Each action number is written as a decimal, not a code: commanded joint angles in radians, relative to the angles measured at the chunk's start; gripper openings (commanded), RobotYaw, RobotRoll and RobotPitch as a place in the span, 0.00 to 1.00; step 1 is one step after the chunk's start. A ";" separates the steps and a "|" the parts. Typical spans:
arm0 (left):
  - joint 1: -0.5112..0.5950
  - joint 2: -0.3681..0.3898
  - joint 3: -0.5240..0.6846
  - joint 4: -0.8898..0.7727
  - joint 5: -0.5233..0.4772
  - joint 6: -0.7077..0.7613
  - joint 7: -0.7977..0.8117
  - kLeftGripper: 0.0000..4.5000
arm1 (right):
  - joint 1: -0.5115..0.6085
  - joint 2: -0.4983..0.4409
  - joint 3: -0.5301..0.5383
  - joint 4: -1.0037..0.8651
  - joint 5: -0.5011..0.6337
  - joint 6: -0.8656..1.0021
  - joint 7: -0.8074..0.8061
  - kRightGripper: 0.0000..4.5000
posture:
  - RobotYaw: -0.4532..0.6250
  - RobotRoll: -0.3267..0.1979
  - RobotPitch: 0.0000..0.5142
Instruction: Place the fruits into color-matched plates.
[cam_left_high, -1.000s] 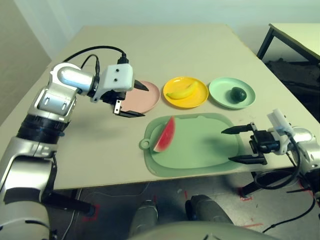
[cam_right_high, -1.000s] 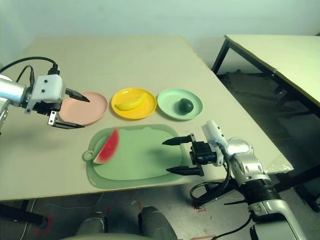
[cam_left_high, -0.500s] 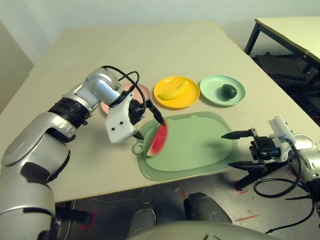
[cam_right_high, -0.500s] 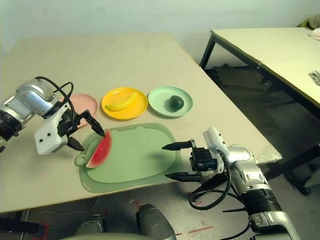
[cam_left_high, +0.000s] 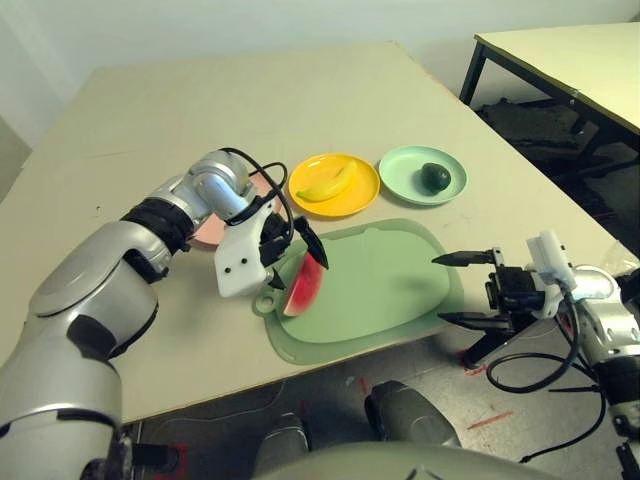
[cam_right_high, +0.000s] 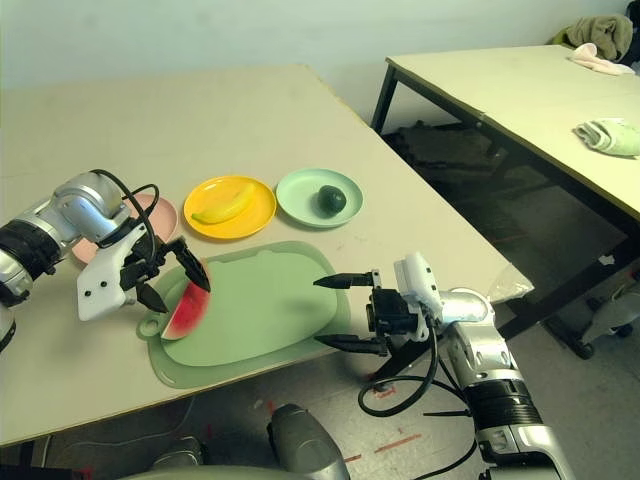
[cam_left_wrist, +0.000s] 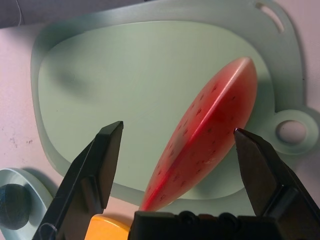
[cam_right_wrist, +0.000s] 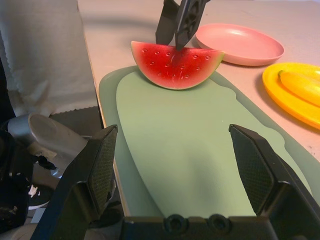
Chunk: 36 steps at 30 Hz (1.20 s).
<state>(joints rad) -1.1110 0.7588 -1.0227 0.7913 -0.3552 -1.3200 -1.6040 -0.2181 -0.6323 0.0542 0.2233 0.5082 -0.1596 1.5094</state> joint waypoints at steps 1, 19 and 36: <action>0.029 -0.007 0.015 -0.002 0.019 -0.023 -0.010 1.00 | -0.007 0.007 -0.009 0.003 -0.010 0.007 -0.002 1.00 | 0.12 0.62 0.00; 0.039 -0.141 0.217 0.203 0.511 -0.103 0.231 1.00 | 0.000 0.017 -0.004 -0.047 -0.007 0.069 -0.026 1.00 | 0.11 0.62 0.01; 0.046 -0.132 0.221 0.239 0.652 -0.070 0.370 0.32 | -0.006 0.023 -0.001 -0.077 -0.011 0.100 -0.039 1.00 | 0.12 0.62 0.02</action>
<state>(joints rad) -1.0815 0.6294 -0.7818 1.0109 0.2753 -1.4035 -1.2280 -0.2220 -0.6093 0.0541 0.1604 0.5073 -0.0646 1.4685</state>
